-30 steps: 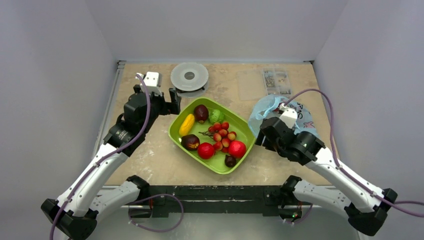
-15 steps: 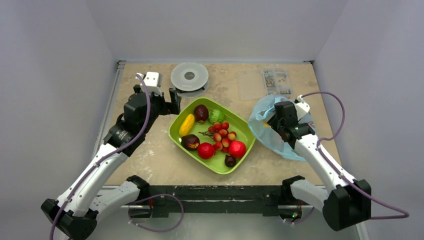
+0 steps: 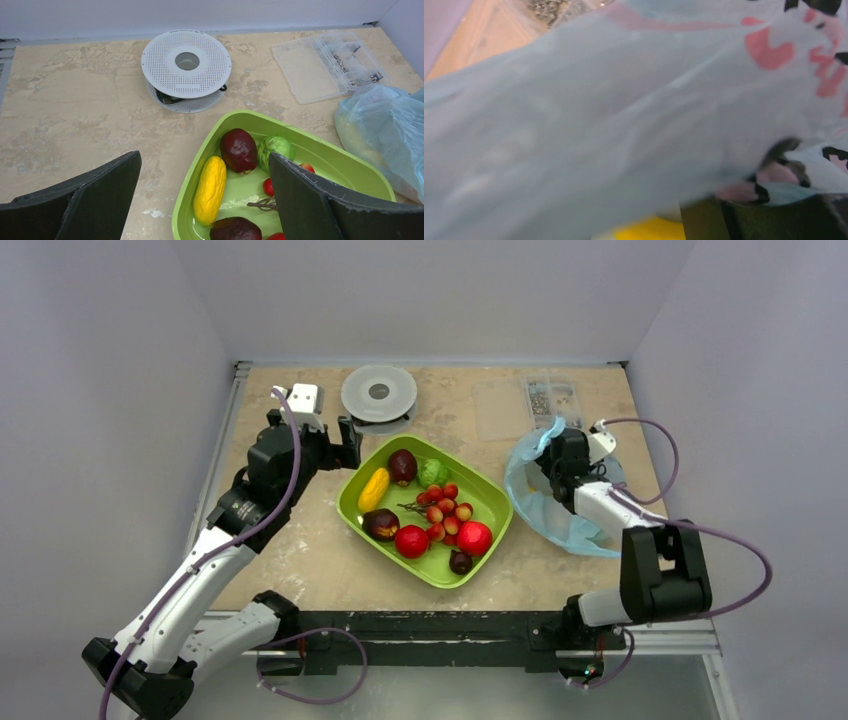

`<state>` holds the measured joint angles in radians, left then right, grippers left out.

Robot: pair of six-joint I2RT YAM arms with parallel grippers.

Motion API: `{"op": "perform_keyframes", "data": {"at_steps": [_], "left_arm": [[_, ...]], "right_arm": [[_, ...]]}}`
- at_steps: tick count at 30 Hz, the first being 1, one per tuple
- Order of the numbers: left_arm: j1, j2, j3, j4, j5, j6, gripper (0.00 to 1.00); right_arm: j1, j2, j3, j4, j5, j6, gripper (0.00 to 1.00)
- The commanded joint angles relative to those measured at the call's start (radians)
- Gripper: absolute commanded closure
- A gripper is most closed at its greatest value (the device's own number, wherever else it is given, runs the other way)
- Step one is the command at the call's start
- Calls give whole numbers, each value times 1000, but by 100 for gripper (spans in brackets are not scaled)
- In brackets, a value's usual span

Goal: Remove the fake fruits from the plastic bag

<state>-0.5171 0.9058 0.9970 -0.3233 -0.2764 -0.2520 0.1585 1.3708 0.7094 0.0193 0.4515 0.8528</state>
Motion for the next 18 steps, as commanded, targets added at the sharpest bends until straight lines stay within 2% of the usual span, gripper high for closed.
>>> {"op": "perform_keyframes", "data": {"at_steps": [1,7,14,18], "left_arm": [[7,-15,49,24,3,-9,0],[8,-12,49,23,8,-10,0],[10,-6,51,24,11,-12,0],[11,0,51,24,14,-12,0]], "right_arm": [[-28,78,49,114,-10,-17,42],[-42,151,79,158,-14,-71,22],[-56,207,136,183,-28,-142,9],[-70,262,183,165,-36,-154,7]]}}
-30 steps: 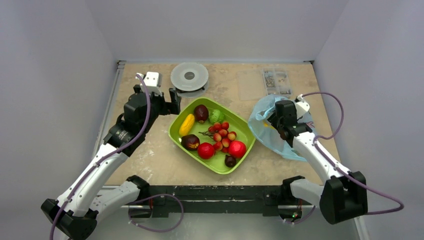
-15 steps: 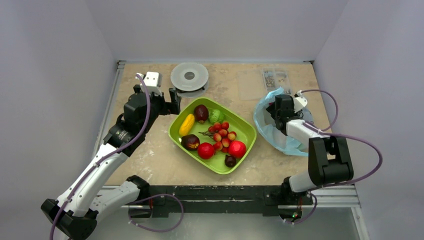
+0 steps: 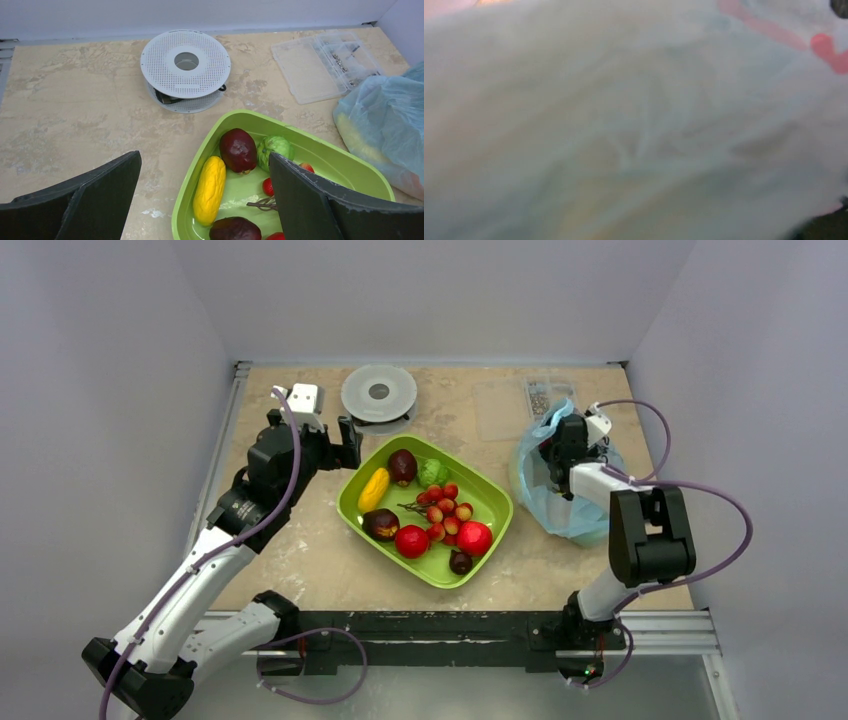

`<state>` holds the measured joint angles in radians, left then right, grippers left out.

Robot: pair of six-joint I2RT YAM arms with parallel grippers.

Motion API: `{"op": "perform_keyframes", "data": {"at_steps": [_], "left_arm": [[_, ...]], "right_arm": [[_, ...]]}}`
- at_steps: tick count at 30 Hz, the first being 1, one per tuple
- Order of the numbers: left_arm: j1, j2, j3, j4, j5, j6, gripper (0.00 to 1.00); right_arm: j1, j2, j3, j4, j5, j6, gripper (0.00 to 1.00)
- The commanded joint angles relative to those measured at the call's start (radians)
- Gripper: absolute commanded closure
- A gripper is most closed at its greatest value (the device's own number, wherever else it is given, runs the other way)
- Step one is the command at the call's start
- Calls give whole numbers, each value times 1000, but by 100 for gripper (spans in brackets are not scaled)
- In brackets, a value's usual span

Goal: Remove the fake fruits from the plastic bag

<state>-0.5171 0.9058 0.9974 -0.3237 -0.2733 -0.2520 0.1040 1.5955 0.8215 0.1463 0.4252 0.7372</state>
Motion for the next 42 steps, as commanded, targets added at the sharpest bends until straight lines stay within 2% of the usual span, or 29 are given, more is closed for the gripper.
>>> {"op": "perform_keyframes", "data": {"at_steps": [1,3,8,13,22,32,35,39,42], "left_arm": [[12,0,51,24,11,-12,0],[11,1,50,24,11,-12,0],[14,4,52,23,13,-13,0],[16,11,52,26,24,-18,0],[22,17,56,18,16,-13,0],[22,21,55,17,18,-16,0],[22,16,53,16,14,-16,0],[22,4,50,15,21,-25,0],[22,-2,45,21,20,-29,0]], "right_arm": [[-19,55,82,44,-22,-41,8],[-21,77,104,41,-30,-44,9],[-25,119,156,-16,-26,-36,24],[-24,106,163,-60,-10,-27,53],[-25,-76,57,-196,-96,-11,81],[-25,-530,-141,-452,-164,-1,100],[-25,-659,-147,-572,-186,1,100],[-24,-788,-179,-673,-394,17,100],[-23,-835,-187,-766,-478,28,100]]}}
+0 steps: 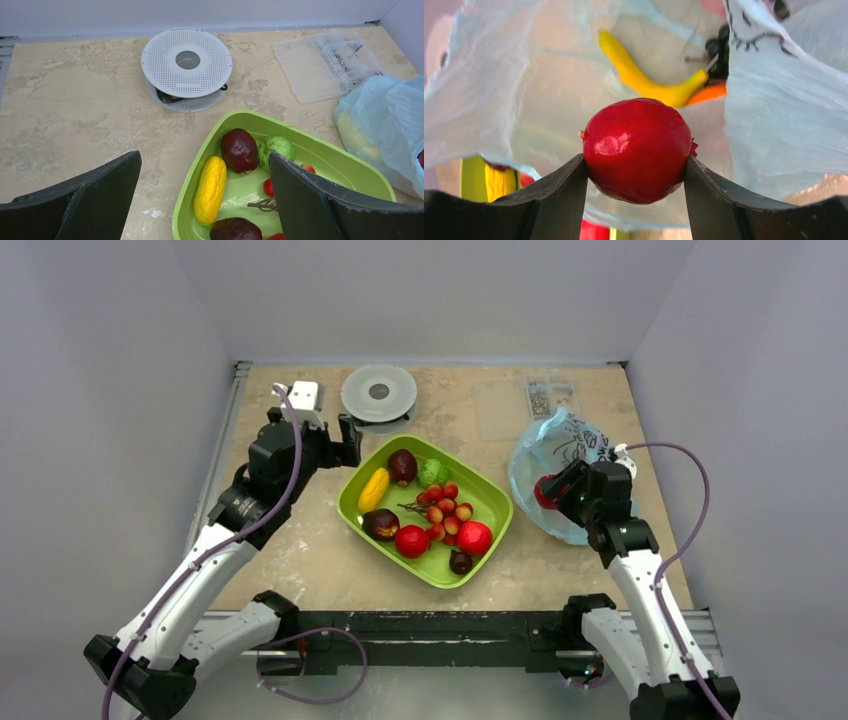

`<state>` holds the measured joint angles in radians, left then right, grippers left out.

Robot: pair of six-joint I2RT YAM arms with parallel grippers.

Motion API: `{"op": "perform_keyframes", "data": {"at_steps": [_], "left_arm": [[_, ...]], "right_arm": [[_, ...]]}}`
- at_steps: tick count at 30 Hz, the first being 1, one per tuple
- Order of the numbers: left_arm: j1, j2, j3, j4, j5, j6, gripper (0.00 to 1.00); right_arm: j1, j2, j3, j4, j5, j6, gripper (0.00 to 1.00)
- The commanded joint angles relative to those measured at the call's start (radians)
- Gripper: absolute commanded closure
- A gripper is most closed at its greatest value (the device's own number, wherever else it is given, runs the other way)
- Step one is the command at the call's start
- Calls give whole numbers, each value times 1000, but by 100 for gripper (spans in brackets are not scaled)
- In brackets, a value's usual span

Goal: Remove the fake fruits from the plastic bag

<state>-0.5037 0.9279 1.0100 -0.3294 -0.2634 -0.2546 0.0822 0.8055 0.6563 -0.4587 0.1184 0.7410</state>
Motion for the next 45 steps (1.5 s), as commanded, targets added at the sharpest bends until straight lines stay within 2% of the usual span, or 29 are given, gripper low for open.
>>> {"op": "perform_keyframes", "data": {"at_steps": [1,9,11,14,16,18,20,24,29,33,36,39,45], "left_arm": [[8,-21,32,26,10,-26,0],[8,-11,36,18,10,-25,0],[9,-11,36,18,6,-22,0],[8,-8,36,19,6,-21,0],[8,-3,39,18,9,-23,0],[9,5,42,17,17,-26,0],[9,13,44,15,21,-29,0],[9,22,42,12,16,-26,0],[9,21,45,11,7,-22,0],[9,6,42,12,-18,-9,0],[8,-15,37,13,-44,4,0],[8,-33,32,22,-66,21,0],[8,-55,35,24,-77,32,0]], "right_arm": [[2,-65,-16,-192,-177,22,100],[8,-197,175,-385,-200,-94,100],[8,-207,215,-375,-266,-142,100],[14,-151,241,-365,-458,-210,100],[57,-129,232,-357,-493,-247,100],[174,-120,222,-326,-452,-237,100],[350,-101,204,-259,-379,-164,100],[682,-18,235,-186,-134,-62,100],[878,180,278,-24,61,-34,100],[974,392,370,88,276,-38,100],[990,549,441,160,356,-72,100],[989,697,544,157,353,-120,99],[988,873,647,123,403,-166,87]]}}
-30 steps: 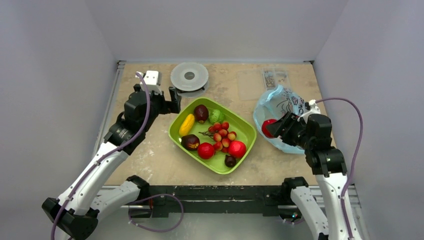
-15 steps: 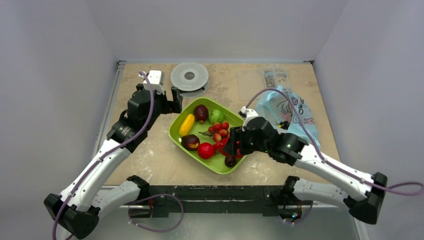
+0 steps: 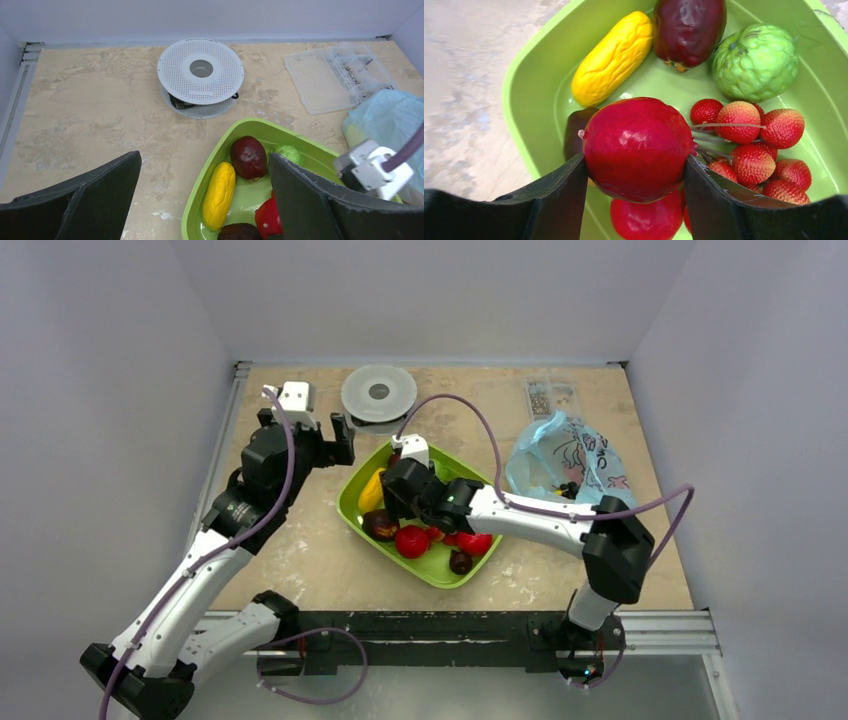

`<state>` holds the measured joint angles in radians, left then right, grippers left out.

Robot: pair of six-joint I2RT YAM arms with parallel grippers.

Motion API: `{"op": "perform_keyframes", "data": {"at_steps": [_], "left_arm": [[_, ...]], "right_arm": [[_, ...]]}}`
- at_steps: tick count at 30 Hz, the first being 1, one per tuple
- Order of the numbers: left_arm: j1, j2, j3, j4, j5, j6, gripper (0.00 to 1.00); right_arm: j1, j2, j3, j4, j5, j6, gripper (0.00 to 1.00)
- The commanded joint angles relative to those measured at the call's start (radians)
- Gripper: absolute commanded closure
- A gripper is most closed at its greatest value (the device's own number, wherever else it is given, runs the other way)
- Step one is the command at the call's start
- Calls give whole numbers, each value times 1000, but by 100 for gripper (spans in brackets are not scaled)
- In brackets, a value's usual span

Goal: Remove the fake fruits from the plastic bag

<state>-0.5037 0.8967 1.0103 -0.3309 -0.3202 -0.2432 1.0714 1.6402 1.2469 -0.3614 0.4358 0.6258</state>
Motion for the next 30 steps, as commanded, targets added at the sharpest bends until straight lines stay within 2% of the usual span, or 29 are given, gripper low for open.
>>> {"op": "perform_keyframes", "data": {"at_steps": [1,7,12,14,20,21,22,25,28,30], "left_arm": [[8,-27,34,27,-19,20,0],[10,-31,37,27,-7,17,0],[10,-33,36,25,-5,18,0],[11,-33,36,25,-5,17,0],[10,-31,37,24,13,5,0],[10,-30,37,24,20,1,0],[11,-28,38,24,24,-1,0],[10,-23,40,20,34,-8,0],[10,-21,40,18,37,-10,0],[10,-21,38,18,28,-7,0]], "right_arm": [[-1,51,58,35,99,-59,84],[-1,140,115,-7,103,-82,49],[-1,64,105,-66,74,-59,6],[-1,-5,101,-136,82,-45,1],[-1,-322,4,-367,146,44,3],[-1,-380,-21,-409,165,79,6],[-1,-461,-49,-449,184,134,15],[-14,-626,-159,-566,231,282,35],[-130,-741,-270,-648,226,355,40],[-298,-786,-317,-622,172,324,42]]}}
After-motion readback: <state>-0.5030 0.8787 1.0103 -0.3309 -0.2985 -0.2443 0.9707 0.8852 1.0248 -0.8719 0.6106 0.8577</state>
